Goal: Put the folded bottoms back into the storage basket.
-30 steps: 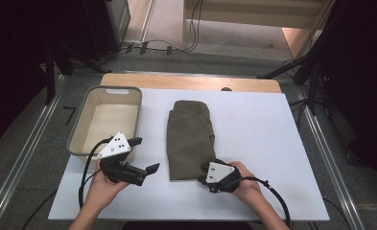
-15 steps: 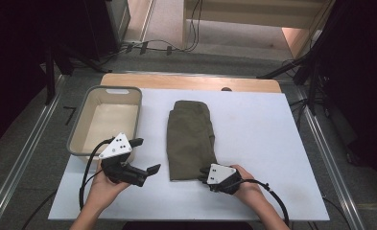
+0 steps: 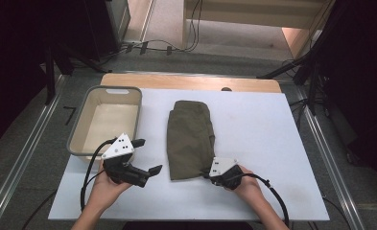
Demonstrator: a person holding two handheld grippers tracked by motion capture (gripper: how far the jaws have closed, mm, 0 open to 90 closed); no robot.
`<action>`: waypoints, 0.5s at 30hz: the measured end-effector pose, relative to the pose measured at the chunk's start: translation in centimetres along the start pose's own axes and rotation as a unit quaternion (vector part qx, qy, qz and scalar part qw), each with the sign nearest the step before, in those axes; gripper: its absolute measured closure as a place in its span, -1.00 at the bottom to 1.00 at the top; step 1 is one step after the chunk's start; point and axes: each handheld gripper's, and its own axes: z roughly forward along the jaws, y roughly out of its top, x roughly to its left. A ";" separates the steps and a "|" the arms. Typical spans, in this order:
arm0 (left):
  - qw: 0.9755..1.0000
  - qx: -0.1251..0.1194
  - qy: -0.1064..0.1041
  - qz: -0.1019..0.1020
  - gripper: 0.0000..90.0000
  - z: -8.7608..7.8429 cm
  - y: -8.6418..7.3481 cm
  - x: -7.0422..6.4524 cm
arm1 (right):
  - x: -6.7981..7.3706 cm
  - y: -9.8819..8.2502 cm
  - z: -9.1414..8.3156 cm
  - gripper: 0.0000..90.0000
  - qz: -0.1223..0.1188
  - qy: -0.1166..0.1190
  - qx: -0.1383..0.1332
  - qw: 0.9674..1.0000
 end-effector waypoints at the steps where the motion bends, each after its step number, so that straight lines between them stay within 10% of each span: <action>1: 1.000 0.001 -0.001 0.001 -1.00 0.0 0.0 0.0 | 0.0 0.0 0.0 0.85 0.000 0.000 0.000 1.000; 15: 1.000 -0.006 0.001 -0.006 -1.00 0.3 1.3 0.2 | -0.3 0.1 0.0 0.85 0.024 0.011 0.003 1.000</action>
